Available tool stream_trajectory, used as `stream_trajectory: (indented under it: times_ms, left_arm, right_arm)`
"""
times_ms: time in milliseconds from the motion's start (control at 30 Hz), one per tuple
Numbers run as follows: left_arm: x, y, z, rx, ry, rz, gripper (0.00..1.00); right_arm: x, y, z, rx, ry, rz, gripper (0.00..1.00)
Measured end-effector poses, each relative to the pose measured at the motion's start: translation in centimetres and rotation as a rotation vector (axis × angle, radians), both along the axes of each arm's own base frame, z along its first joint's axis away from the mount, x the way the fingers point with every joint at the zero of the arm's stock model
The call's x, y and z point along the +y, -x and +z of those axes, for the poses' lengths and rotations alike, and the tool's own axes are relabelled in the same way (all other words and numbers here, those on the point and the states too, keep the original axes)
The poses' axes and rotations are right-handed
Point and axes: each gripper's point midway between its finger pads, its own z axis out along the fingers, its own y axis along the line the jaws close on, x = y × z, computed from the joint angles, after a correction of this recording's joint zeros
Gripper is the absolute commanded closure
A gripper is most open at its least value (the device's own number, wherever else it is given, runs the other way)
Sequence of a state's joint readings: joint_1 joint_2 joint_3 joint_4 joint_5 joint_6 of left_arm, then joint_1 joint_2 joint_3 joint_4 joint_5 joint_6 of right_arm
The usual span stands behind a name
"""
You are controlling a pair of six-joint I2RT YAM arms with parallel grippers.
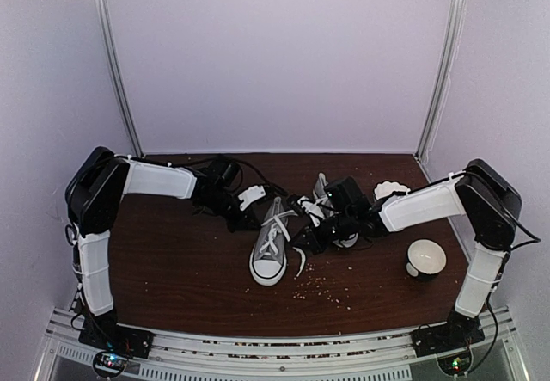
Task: Tie the shoes
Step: Adjust the half-tied shoelace.
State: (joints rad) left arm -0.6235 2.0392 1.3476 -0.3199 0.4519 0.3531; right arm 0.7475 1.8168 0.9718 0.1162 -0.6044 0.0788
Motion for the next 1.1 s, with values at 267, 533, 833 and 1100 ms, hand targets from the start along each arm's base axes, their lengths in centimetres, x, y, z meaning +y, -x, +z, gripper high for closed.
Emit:
stream_trajectory:
  times_ms: [267,533,833,1100]
  left_arm:
    - [1.0,1.2,-1.4,0.024,-0.022,0.007,1.00]
    - [3.5,3.8,-1.1,0.063,-0.044,0.076,0.97]
    - [1.8,1.7,2.1,-0.055,0.033,0.055,0.62]
    - [-1.9,-0.8,4.7,-0.190,0.075,-0.042,0.63]
  right_arm:
    - [0.0,0.0,0.0,0.002,0.000,0.001,1.00]
    - [0.0,0.1,0.0,0.003,-0.001,0.002,1.00]
    - [0.1,0.2,-0.4,0.017,0.000,0.008,1.00]
    - [0.1,0.3,-0.5,0.024,-0.002,0.011,1.00]
